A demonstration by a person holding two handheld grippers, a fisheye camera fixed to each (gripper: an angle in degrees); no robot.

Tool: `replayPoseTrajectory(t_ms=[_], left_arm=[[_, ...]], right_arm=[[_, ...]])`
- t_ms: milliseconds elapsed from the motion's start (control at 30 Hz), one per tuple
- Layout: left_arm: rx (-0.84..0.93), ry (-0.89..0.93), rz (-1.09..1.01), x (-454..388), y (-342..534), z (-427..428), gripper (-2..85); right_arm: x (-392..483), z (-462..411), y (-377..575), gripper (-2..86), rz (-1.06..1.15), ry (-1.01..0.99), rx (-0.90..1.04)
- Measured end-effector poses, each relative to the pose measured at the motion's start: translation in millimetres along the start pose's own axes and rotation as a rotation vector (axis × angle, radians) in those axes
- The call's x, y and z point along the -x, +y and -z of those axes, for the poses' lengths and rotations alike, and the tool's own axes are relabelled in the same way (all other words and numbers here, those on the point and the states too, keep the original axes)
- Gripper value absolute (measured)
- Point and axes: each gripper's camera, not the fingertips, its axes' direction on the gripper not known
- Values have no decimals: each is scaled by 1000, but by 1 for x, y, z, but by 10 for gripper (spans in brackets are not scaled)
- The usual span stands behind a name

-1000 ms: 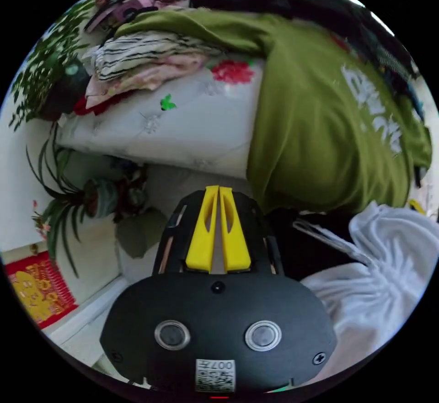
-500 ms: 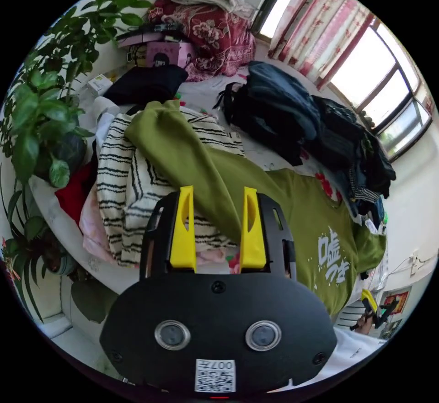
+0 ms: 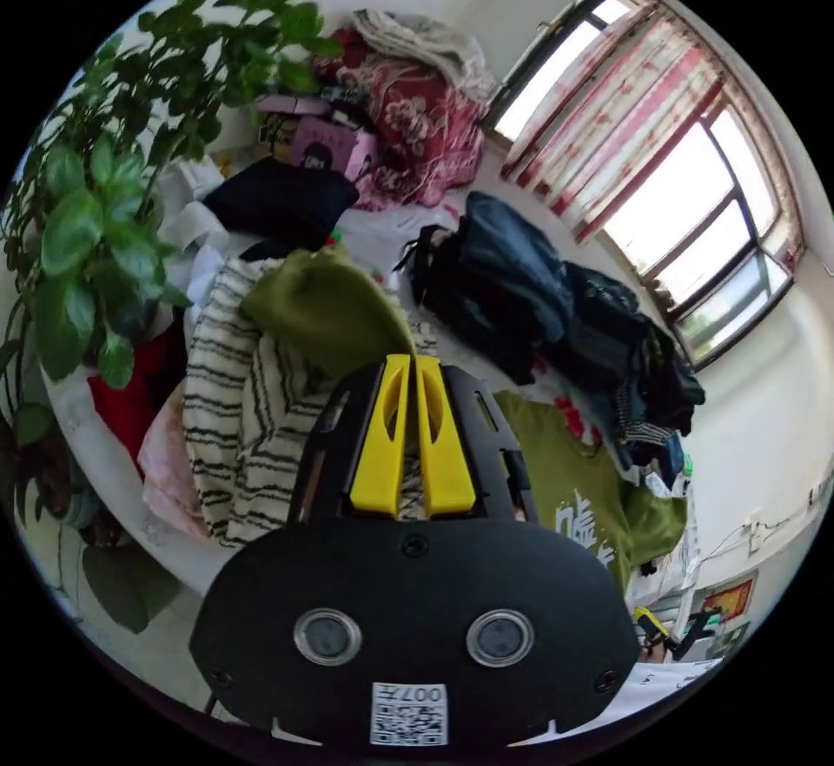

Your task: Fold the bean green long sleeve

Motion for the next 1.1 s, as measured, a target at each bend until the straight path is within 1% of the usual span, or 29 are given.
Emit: replayPoseTrajectory(t_ms=[67, 133, 167, 233, 267, 300, 333, 367, 400, 433, 533, 600, 700, 800, 867, 933, 967, 1033, 1100], left_arm=[[-56, 51, -77, -29, -5, 9, -9], [-78, 149, -289, -99, -7, 13, -8], [-80, 186, -355, -120, -4, 13, -8], [-30, 352, -682, -216, 26, 8, -4], [2, 404, -772, -241, 38, 4, -1], [99, 513, -952, -286, 71, -8, 4], [226, 591, -1093, -322, 109, -27, 29], [294, 605, -1146, -336, 131, -39, 42], [407, 562, -1217, -355, 172, -65, 43], [476, 461, -1237, -361, 205, -90, 45], [571, 304, -1204, -351, 250, -126, 46], [583, 277, -1114, -339, 250, -129, 44], [536, 185, -957, -312, 231, -127, 39], [515, 79, -794, -284, 203, -134, 38], [498, 47, -703, -269, 186, -136, 39], [479, 41, -620, -256, 170, -139, 42], [480, 40, -610, -255, 167, -141, 43], [502, 5, -596, -254, 162, -156, 45], [524, -16, -598, -257, 161, -170, 45]], right_arm=[[-3, -4, -5, 62, -5, -17, -1], [-7, -7, -17, 66, -7, -44, -18], [-9, -7, -20, 67, -7, -51, -26], [-13, -5, -33, 70, -4, -67, -78], [-14, -4, -36, 72, -4, -68, -92], [-18, -2, -42, 74, -6, -73, -117], [-23, -3, -47, 77, -14, -74, -134], [-26, -4, -49, 79, -20, -73, -138], [-32, -6, -54, 83, -34, -80, -139], [-40, -10, -58, 87, -49, -95, -134], [-58, -21, -69, 99, -89, -136, -111], [-67, -30, -78, 106, -99, -153, -96], [-75, -52, -109, 115, -93, -182, -66], [-80, -73, -151, 123, -70, -122, -63], [-82, -86, -177, 128, -38, -80, -52], [-81, -103, -209, 135, 55, -19, -8], [-79, -106, -216, 136, 90, -10, -2], [-68, -119, -240, 133, 255, 57, 33], [-60, -132, -256, 122, 361, 100, 85]])
